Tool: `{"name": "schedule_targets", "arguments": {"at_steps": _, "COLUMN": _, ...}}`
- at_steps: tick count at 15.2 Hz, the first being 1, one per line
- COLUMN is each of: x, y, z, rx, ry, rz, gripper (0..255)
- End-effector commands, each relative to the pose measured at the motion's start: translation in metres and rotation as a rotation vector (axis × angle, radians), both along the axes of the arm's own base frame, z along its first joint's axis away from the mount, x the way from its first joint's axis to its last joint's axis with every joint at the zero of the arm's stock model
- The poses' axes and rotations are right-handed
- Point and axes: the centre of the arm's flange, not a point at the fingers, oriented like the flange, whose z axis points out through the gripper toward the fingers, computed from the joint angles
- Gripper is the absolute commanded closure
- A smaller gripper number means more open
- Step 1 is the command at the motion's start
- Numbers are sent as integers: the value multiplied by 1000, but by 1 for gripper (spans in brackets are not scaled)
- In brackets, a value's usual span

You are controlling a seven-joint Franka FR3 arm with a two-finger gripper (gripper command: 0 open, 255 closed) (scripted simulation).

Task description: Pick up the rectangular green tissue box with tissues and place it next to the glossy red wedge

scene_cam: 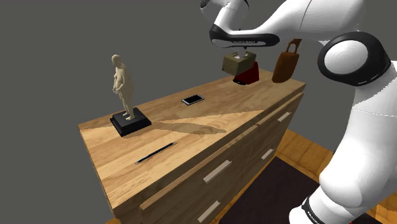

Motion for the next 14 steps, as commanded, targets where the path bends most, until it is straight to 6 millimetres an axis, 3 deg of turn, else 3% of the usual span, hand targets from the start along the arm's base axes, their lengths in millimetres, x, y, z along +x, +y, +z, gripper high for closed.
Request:
{"name": "schedule_targets", "arguments": {"at_steps": 1, "x": -8, "y": -25, "z": 2, "rx": 0, "ry": -1, "rz": 1, "gripper": 255}}
{"name": "schedule_targets", "arguments": {"at_steps": 14, "x": -62, "y": -188, "z": 3, "rx": 0, "ry": -1, "rz": 1, "gripper": 255}}
